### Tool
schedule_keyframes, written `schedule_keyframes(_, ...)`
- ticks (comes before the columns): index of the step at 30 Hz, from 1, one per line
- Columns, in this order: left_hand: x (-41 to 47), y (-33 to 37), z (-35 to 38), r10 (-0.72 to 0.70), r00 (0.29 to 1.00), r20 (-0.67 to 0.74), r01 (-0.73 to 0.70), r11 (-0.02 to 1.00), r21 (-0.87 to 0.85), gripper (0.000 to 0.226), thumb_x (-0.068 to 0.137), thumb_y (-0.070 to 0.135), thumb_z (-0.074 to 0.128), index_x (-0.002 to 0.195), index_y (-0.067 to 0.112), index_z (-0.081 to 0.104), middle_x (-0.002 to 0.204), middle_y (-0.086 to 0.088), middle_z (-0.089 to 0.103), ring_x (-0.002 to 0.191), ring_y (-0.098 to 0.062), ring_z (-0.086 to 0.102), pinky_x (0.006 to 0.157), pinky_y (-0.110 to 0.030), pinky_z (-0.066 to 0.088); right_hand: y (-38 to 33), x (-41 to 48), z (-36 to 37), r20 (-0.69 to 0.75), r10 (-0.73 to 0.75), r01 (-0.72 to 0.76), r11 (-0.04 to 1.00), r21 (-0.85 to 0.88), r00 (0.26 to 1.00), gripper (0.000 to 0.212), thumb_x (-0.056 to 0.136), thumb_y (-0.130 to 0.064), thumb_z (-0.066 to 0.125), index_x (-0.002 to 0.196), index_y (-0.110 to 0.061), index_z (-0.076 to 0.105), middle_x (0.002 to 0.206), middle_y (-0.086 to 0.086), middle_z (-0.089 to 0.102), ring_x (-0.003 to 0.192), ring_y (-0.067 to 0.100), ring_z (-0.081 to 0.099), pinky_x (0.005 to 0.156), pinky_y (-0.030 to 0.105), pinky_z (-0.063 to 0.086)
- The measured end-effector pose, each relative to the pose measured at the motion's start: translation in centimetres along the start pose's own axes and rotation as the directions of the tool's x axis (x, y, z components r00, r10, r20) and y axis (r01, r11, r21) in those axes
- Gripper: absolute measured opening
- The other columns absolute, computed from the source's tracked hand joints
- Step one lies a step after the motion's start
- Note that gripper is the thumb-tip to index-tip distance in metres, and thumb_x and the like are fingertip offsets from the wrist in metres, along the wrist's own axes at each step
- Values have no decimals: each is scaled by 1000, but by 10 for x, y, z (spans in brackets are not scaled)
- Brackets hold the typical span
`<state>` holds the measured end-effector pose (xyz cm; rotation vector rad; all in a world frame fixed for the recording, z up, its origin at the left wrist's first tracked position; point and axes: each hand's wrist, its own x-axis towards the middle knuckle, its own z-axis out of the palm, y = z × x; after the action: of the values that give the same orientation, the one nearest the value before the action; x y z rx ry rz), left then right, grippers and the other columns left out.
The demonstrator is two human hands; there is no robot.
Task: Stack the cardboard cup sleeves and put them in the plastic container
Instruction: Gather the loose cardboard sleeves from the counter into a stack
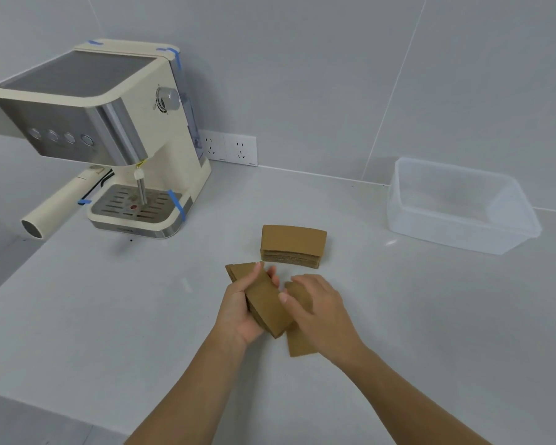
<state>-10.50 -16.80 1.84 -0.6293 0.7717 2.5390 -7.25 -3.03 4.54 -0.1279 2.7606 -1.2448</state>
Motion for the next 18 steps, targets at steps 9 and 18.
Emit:
schedule_keyframes(9,4,11,-10,68,992,-110,-73,996,-48,26,70,20,71,93,14,60,94,-7,67,81,-18,63,81,-42,50,20,-5,19,-103,208,-231,892,-388,973,104,60,-82,11,146,-25,-6,158,14,1,145,27,-3,115,42,9)
schedule_keyframes(18,5,16,-16,70,987,-146,-80,995,-65,47,63,20,73,107,15,56,94,-7,68,82,-18,65,81,-43,52,30,-12,33,-42,255,-249,872,-422,966,115,50,-82,9,146,-21,-7,158,15,2,145,27,-2,116,42,7)
